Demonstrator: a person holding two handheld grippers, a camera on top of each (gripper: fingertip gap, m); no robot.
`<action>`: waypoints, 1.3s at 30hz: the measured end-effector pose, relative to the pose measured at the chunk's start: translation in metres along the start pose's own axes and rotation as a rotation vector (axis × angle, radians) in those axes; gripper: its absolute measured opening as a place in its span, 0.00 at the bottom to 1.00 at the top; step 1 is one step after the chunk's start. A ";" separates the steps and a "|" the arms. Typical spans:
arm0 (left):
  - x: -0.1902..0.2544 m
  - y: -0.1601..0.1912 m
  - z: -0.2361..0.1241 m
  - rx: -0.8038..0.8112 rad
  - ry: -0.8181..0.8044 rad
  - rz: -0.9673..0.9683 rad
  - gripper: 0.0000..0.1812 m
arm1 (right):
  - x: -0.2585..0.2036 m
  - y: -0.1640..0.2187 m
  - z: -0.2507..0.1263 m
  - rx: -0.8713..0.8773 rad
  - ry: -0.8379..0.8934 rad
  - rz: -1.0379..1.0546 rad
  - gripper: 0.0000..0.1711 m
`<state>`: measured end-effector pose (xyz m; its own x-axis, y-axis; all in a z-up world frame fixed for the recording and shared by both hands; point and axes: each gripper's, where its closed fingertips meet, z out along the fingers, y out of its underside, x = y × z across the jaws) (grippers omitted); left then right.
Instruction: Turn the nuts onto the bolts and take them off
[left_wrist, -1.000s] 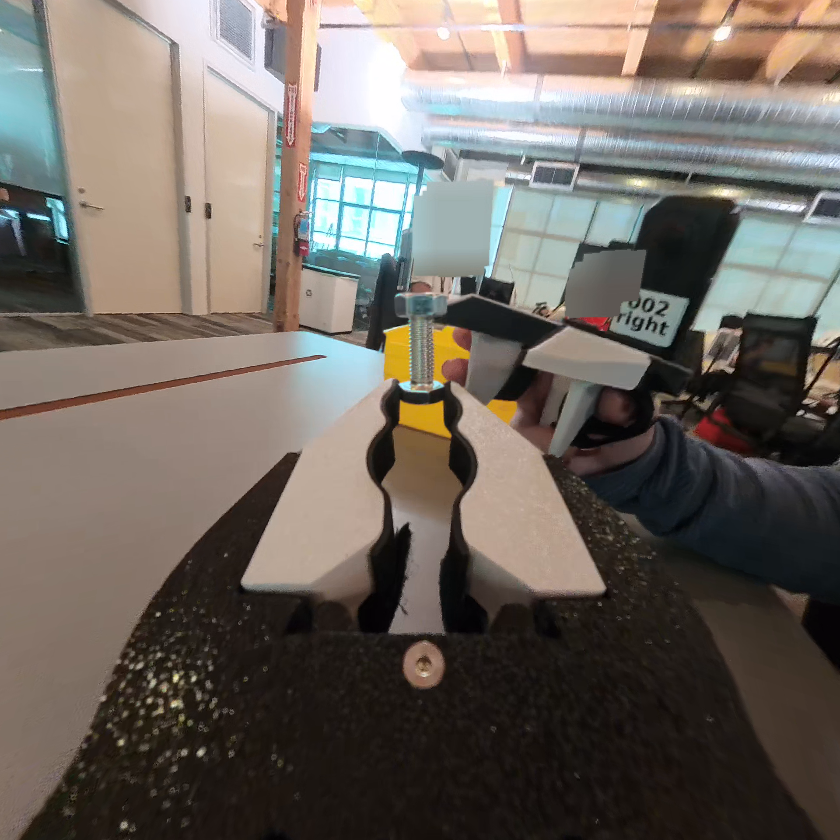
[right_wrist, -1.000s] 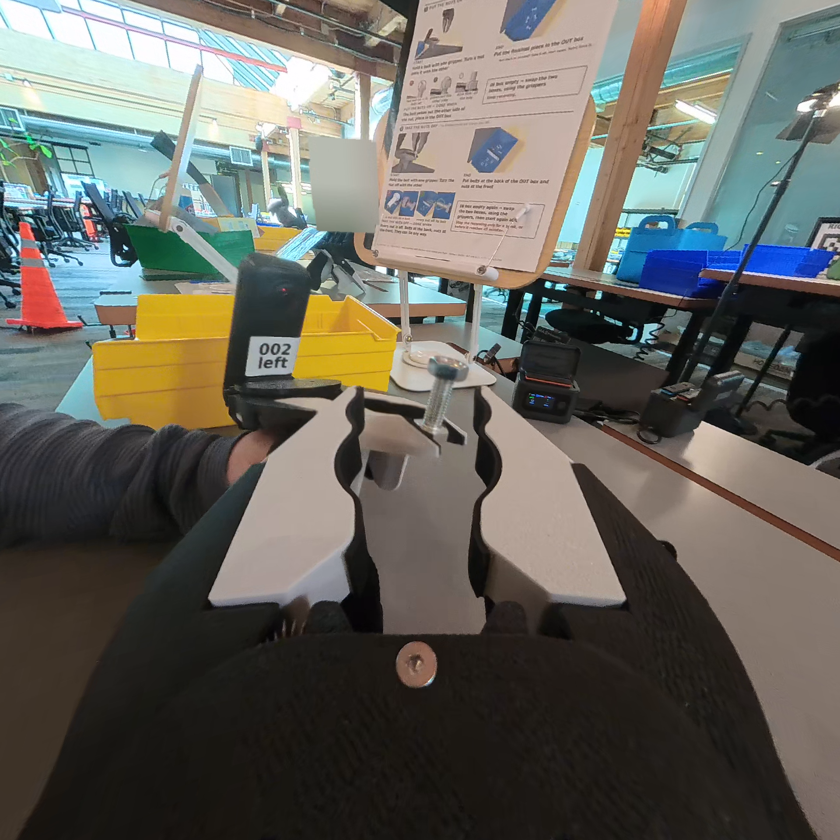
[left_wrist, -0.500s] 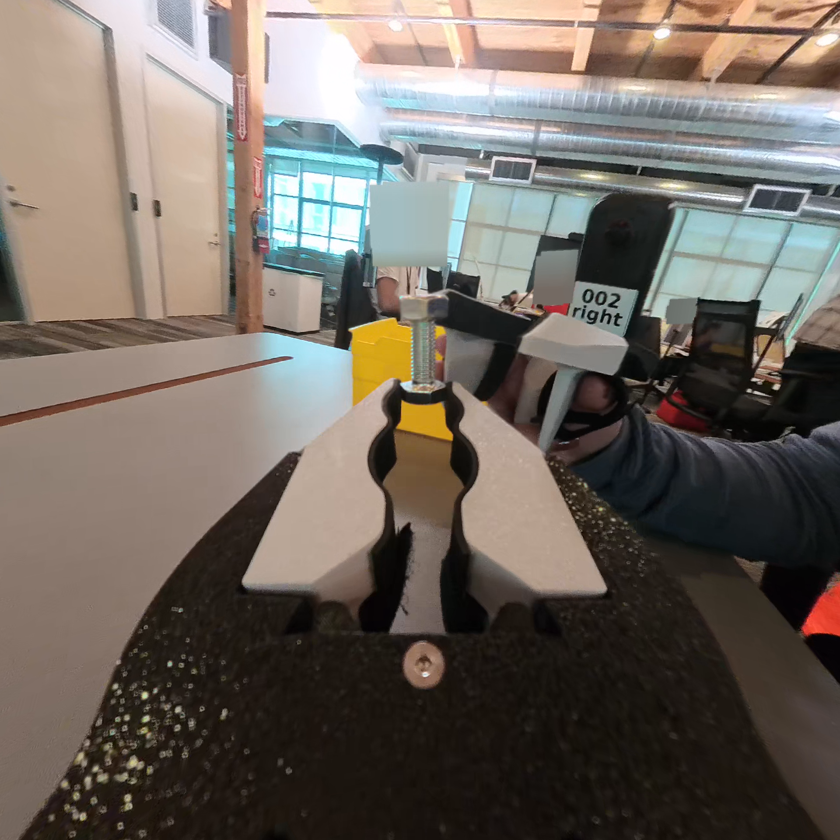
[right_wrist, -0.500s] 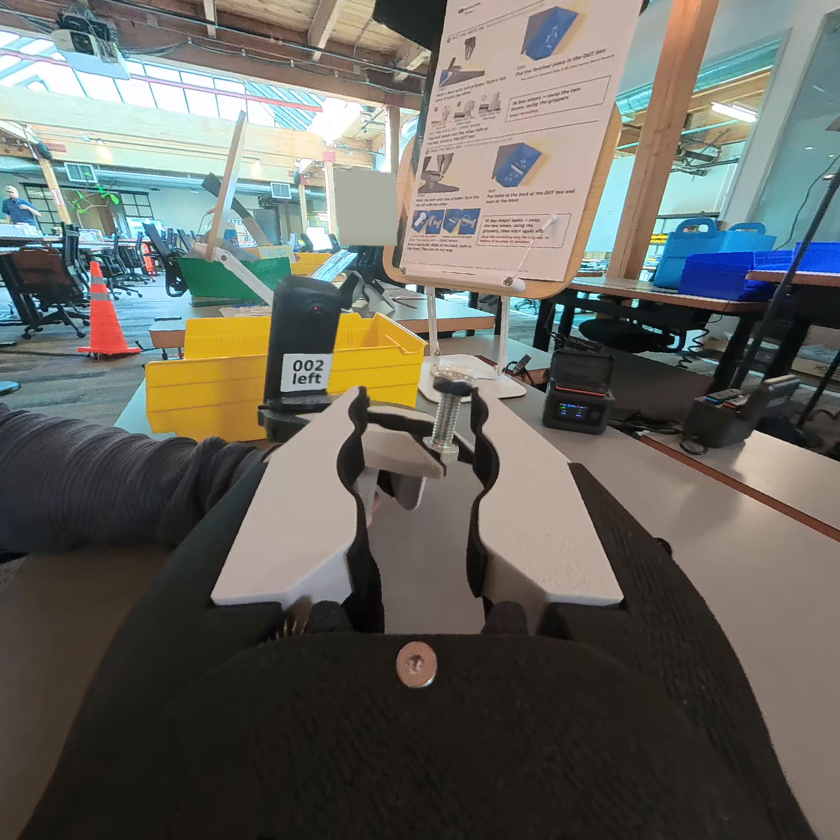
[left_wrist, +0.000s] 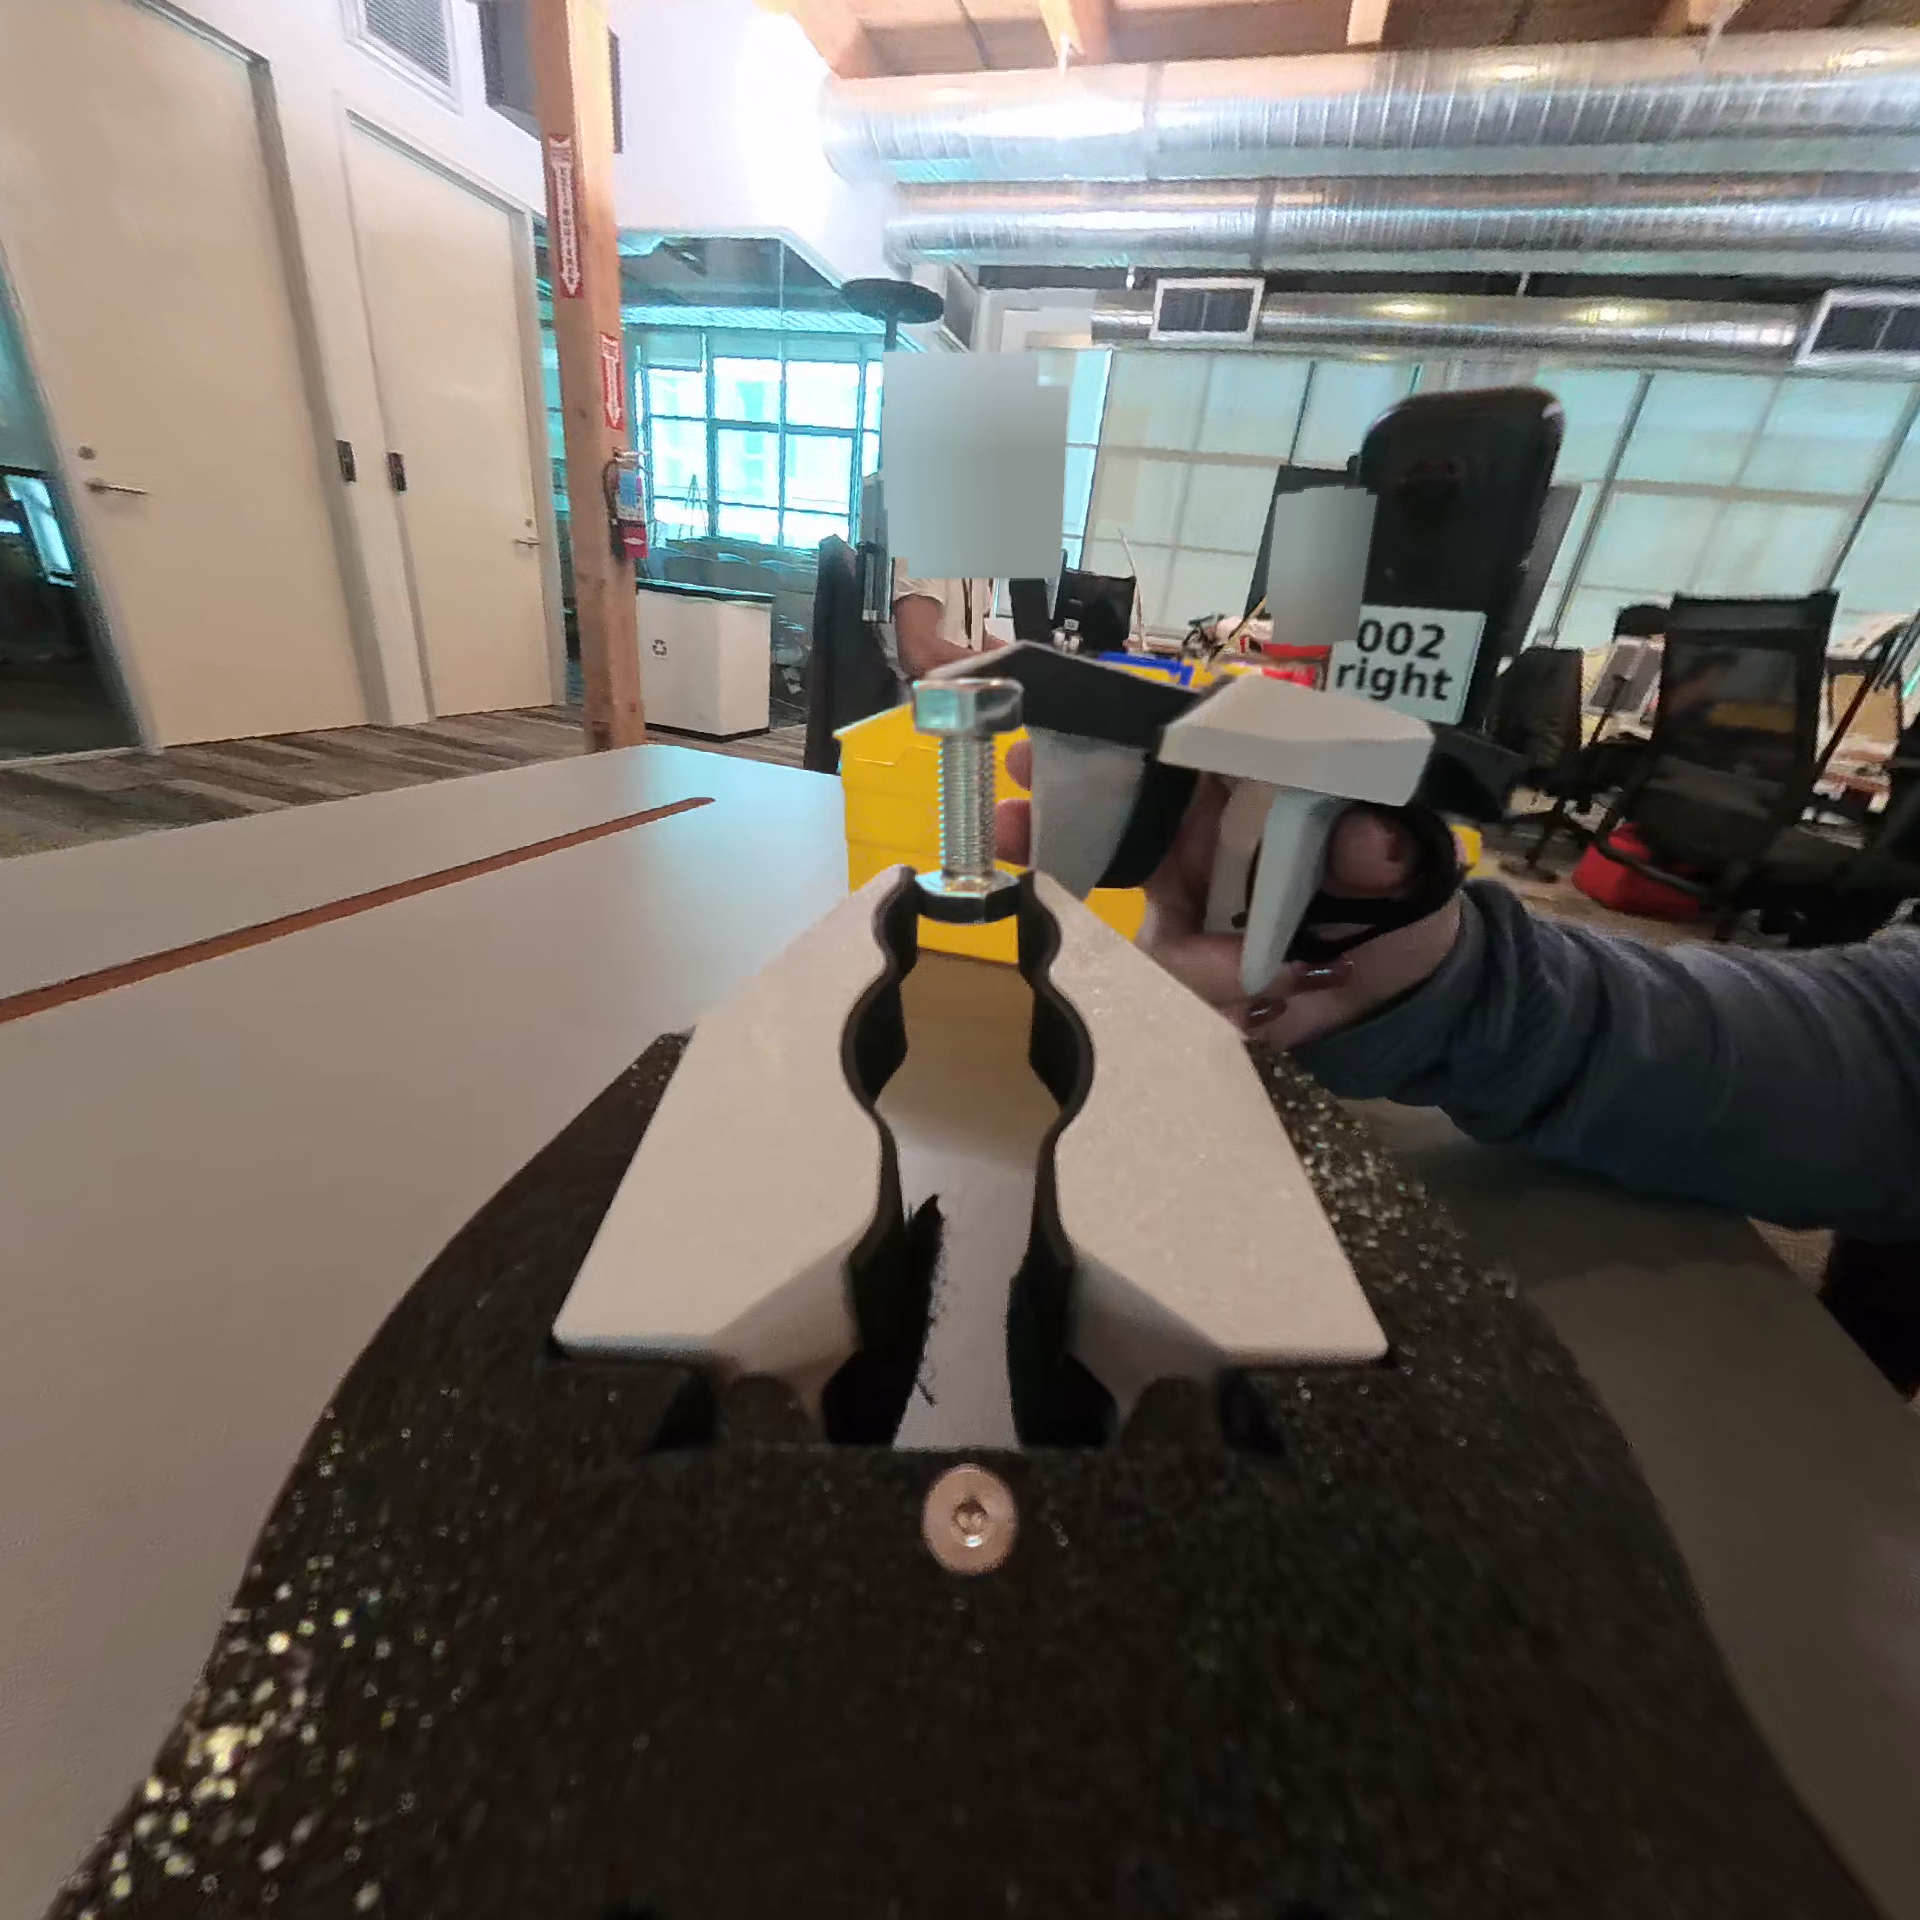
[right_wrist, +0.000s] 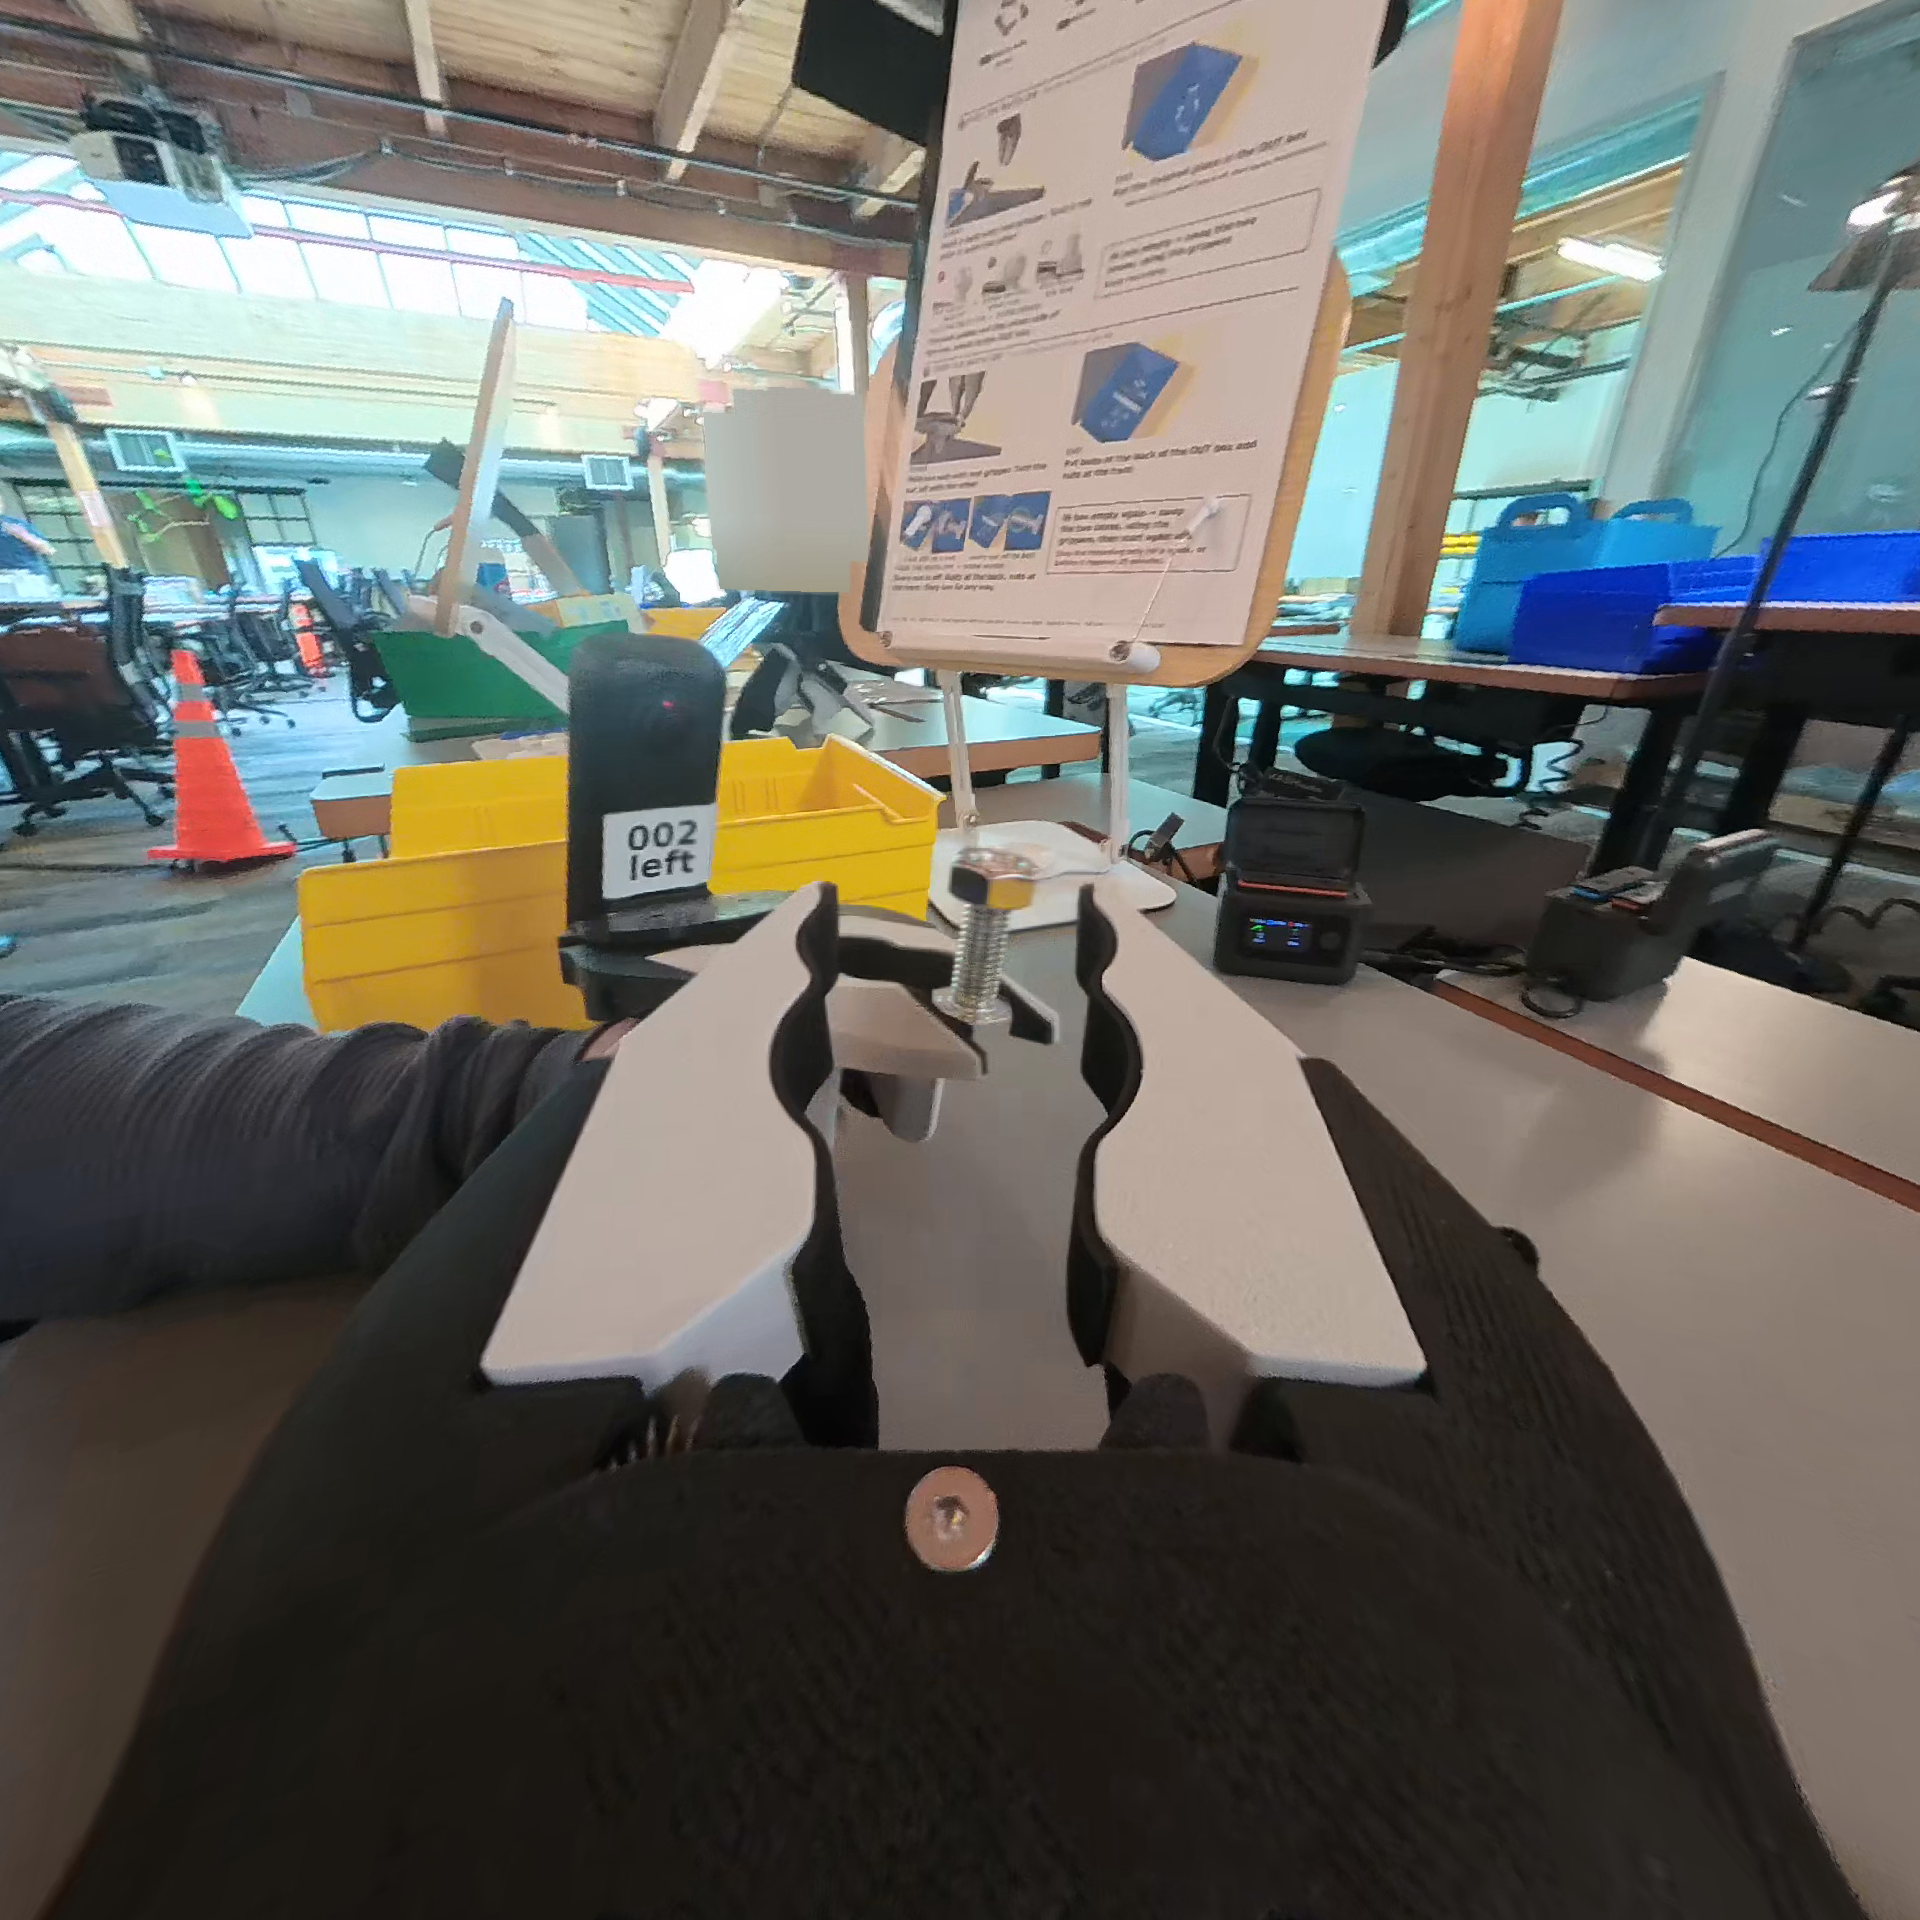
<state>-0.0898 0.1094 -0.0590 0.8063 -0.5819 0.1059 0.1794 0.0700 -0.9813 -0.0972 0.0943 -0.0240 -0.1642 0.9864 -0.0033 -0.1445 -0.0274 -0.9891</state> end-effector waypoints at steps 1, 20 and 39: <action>0.003 0.000 0.000 -0.013 0.013 0.024 0.09 | 0.001 -0.001 0.000 0.007 0.011 -0.006 0.27; -0.004 0.002 -0.002 0.000 0.036 -0.096 0.09 | -0.002 0.002 0.001 -0.009 -0.006 -0.034 0.26; 0.014 0.009 0.004 -0.054 0.109 -0.032 0.09 | -0.001 0.003 -0.001 0.005 -0.019 0.020 0.26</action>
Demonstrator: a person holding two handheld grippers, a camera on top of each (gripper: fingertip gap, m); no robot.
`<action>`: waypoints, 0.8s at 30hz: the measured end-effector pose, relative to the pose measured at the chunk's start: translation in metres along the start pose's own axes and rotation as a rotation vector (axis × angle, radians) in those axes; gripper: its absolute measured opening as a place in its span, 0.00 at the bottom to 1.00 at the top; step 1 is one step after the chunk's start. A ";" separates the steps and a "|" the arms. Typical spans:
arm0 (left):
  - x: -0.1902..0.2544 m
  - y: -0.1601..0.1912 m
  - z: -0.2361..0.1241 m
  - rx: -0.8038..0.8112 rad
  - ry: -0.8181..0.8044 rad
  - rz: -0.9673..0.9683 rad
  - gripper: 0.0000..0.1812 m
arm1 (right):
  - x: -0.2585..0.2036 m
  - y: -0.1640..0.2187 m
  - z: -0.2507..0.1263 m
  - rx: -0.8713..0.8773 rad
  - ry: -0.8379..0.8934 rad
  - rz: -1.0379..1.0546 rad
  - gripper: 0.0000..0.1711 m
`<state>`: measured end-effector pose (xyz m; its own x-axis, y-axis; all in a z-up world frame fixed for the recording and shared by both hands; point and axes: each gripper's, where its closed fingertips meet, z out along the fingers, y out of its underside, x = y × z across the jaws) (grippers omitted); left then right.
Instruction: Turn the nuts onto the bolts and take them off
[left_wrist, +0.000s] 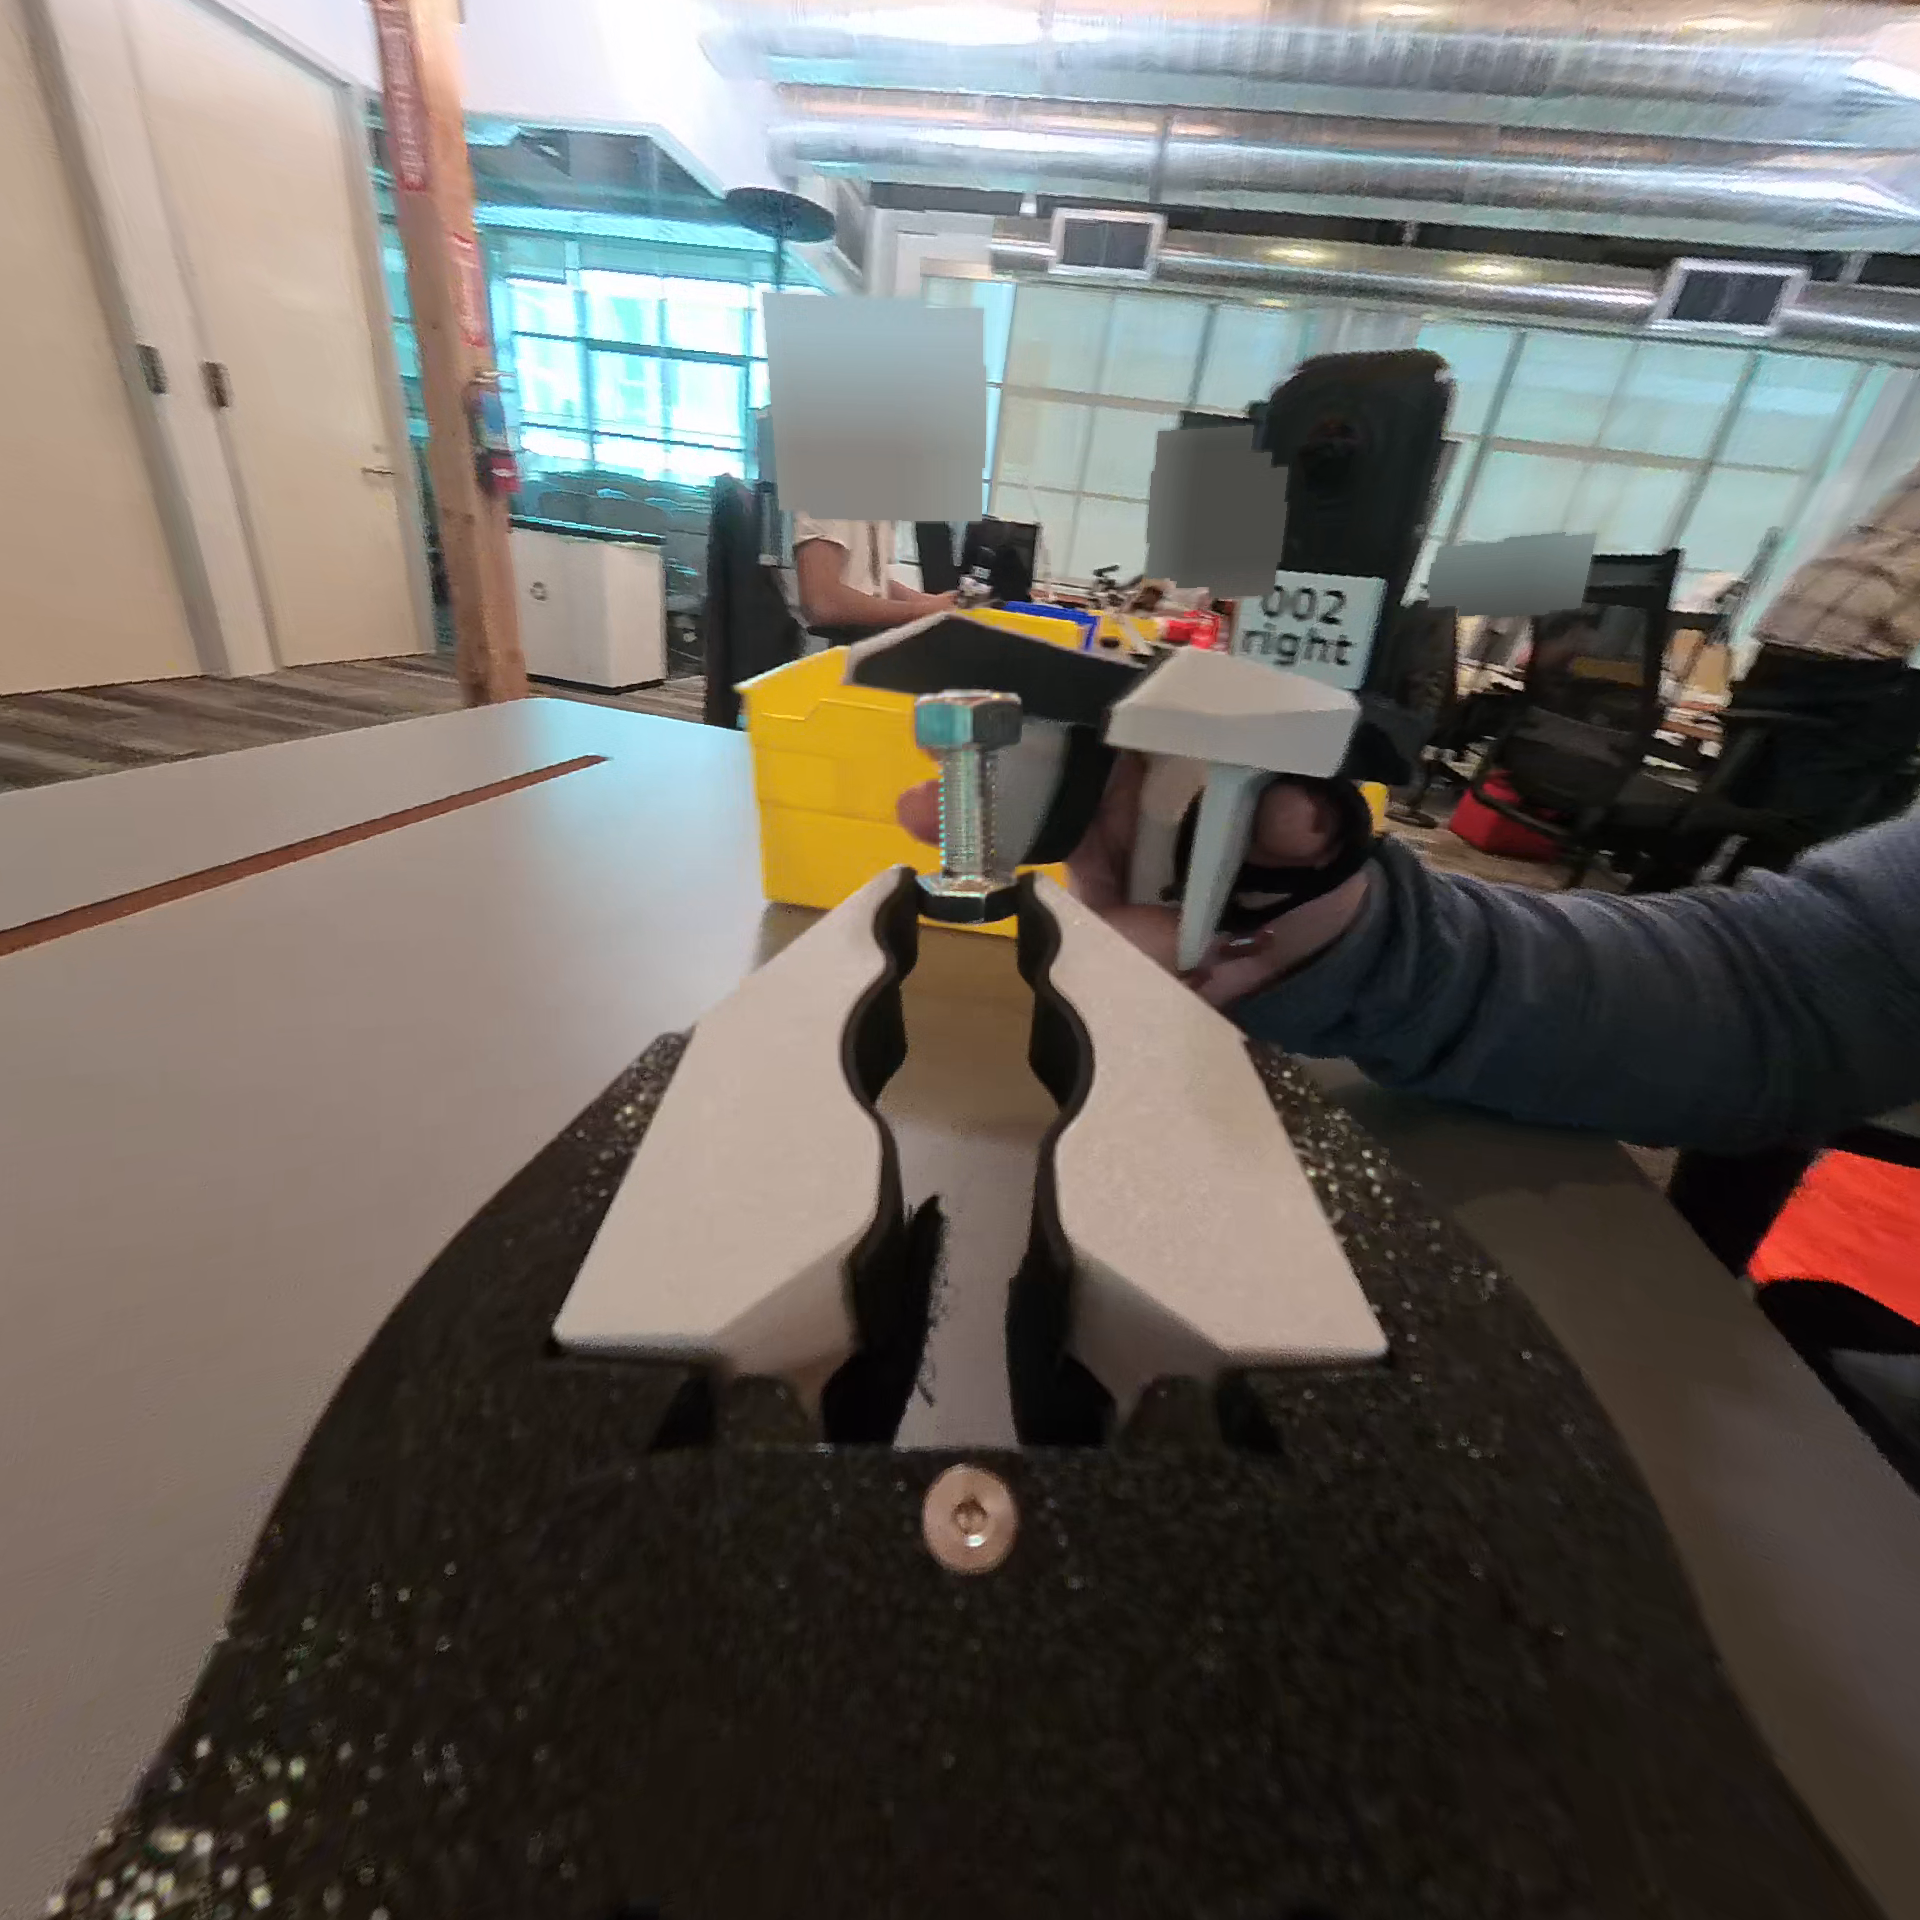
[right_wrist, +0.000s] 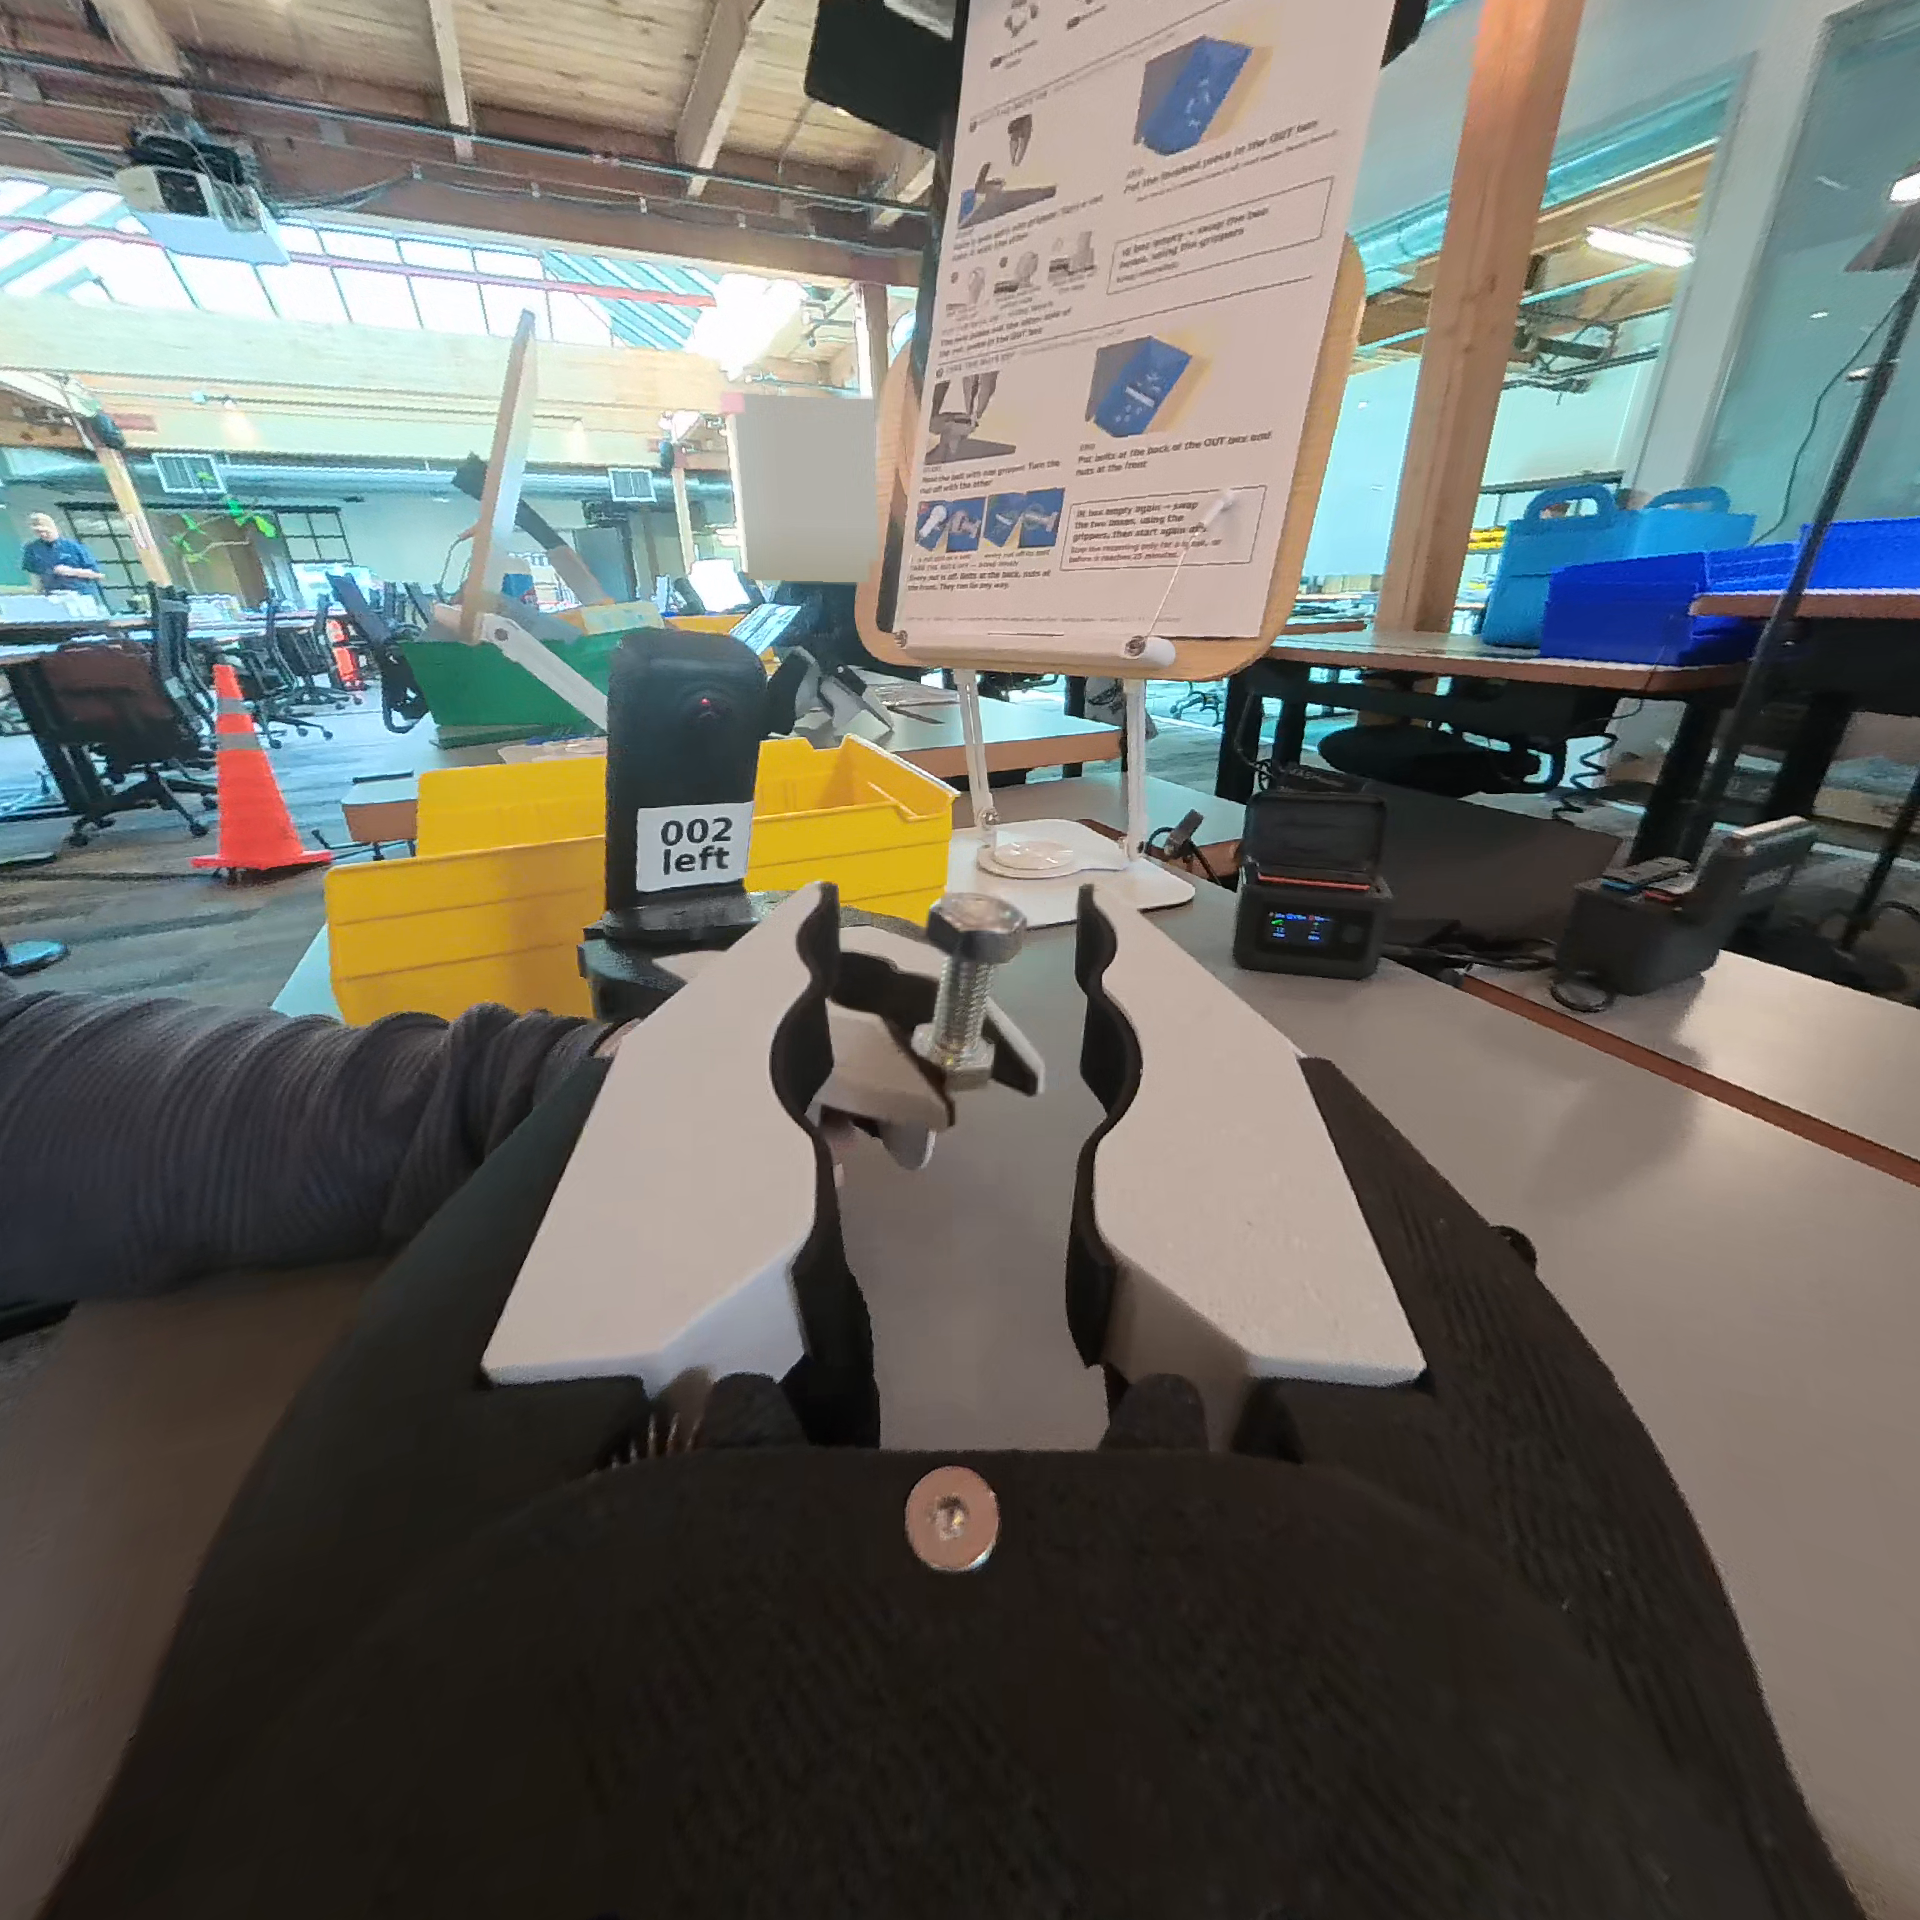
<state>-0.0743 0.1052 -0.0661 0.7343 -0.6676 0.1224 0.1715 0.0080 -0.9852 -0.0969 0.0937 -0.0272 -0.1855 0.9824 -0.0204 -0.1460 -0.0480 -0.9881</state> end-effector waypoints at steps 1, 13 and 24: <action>0.006 0.001 0.002 -0.005 0.031 0.006 0.09 | -0.002 0.001 0.001 -0.005 -0.009 0.001 0.26; -0.020 -0.016 -0.013 0.096 -0.086 -0.060 0.09 | -0.002 0.000 0.000 0.002 -0.012 0.014 0.24; 0.007 0.000 0.003 0.010 0.047 -0.046 0.09 | -0.015 0.007 0.006 -0.031 -0.050 -0.023 0.28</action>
<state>-0.0671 0.1027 -0.0650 0.6937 -0.7018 0.1620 0.2115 -0.0165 -0.9772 -0.1007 0.0775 -0.0327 -0.2312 0.9729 0.0097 -0.1213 -0.0189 -0.9924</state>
